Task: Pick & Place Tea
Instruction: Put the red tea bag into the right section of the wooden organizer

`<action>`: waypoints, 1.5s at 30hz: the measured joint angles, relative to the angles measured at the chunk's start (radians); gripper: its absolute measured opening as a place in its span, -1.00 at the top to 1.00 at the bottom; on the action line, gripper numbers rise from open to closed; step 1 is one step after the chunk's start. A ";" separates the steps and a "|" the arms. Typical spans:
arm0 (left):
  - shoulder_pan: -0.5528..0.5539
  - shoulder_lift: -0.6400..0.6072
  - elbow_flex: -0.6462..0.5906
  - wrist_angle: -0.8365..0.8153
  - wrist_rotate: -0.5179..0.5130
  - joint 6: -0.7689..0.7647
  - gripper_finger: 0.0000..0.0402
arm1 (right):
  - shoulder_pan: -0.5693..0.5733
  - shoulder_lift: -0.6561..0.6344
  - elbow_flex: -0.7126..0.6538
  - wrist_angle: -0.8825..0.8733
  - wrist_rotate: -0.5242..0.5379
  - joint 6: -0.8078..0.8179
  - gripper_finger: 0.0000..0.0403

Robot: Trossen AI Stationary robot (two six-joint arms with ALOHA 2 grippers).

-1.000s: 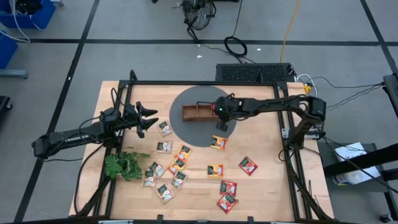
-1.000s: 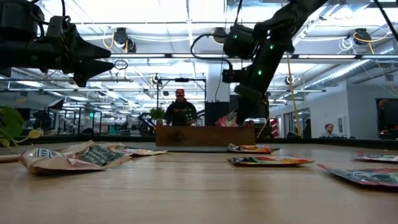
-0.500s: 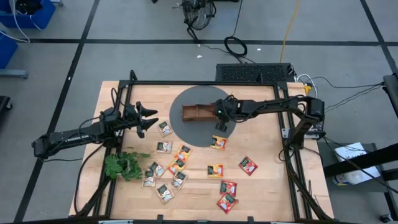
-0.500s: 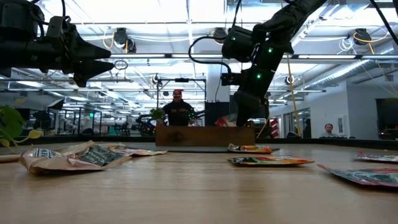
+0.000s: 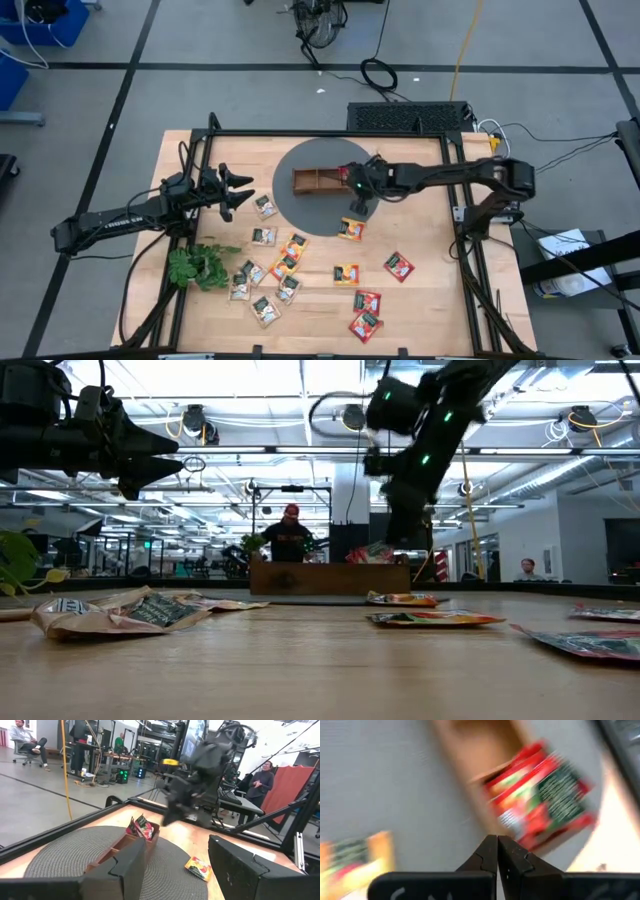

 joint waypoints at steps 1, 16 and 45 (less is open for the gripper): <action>0.000 0.000 0.000 0.000 0.000 0.000 -0.06 | 0.021 -0.027 0.000 -0.041 -0.034 0.048 1.00; 0.000 0.000 0.000 0.000 0.000 0.000 -0.06 | 0.609 -0.170 0.000 -0.599 -0.119 1.023 1.00; 0.000 0.000 0.000 0.000 0.000 0.000 -0.06 | 0.751 0.074 -0.166 -0.268 -0.221 1.033 -0.48</action>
